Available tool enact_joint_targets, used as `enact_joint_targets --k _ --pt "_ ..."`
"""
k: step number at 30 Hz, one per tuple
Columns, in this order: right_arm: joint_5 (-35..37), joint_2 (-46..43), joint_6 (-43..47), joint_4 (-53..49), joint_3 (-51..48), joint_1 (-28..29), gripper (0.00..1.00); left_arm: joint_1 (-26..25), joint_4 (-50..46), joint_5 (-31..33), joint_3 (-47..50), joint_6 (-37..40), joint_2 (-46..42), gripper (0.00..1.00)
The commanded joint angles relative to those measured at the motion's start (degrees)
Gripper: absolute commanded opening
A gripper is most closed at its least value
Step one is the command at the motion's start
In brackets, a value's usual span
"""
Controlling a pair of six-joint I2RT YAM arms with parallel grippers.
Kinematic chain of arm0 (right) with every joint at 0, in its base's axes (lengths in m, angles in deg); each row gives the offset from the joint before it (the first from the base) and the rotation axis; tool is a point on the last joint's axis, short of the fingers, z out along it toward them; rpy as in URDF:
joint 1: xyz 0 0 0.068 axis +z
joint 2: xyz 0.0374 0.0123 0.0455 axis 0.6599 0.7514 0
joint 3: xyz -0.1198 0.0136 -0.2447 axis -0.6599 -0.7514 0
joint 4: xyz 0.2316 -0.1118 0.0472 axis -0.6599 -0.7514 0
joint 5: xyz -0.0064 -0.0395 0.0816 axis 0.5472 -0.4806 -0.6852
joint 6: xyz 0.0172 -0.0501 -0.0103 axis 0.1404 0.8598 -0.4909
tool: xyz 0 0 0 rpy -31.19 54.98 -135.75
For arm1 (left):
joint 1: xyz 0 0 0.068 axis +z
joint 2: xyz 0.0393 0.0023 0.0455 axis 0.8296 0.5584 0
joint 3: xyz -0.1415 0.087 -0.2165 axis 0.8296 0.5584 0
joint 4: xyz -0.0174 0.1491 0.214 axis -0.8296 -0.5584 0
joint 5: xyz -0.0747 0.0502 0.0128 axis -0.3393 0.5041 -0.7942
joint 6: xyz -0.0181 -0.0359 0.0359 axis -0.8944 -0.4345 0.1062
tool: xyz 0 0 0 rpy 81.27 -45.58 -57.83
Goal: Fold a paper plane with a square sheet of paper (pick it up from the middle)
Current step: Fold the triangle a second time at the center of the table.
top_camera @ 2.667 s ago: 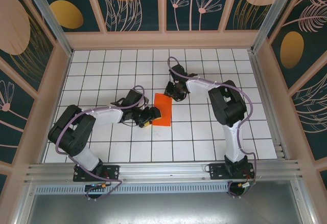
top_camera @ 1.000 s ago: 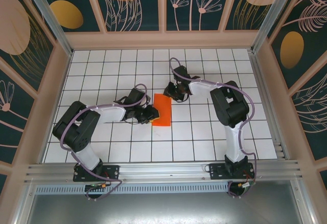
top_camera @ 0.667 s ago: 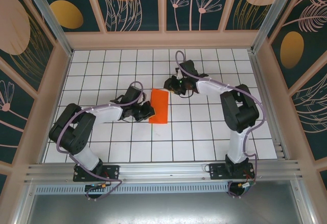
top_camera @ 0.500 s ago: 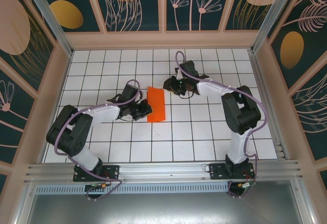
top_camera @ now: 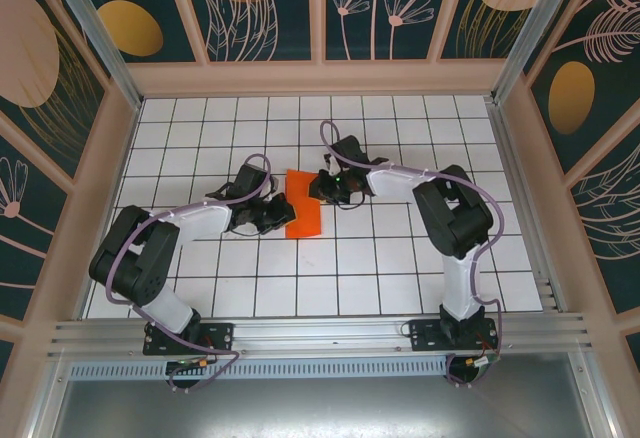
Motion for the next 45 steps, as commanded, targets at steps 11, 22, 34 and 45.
enact_joint_targets --k 11,22,34,45 --pt "-1.45 3.27 1.89 -3.5 -0.07 1.09 0.18 0.03 5.35 -5.84 3.4 -0.67 -0.4 0.28" --pt "-0.31 5.59 3.46 -6.88 1.3 1.79 0.17 0.09 10.27 -8.67 5.36 -2.22 -1.43 0.29" --pt "1.24 6.14 3.3 -8.17 1.6 1.71 0.16 0.07 17.2 -11.24 3.32 -4.11 0.5 0.32" --pt "-0.69 4.16 0.69 -5.17 0.36 1.26 0.2 0.06 20.4 -11.67 2.08 -4.69 3.62 0.53"
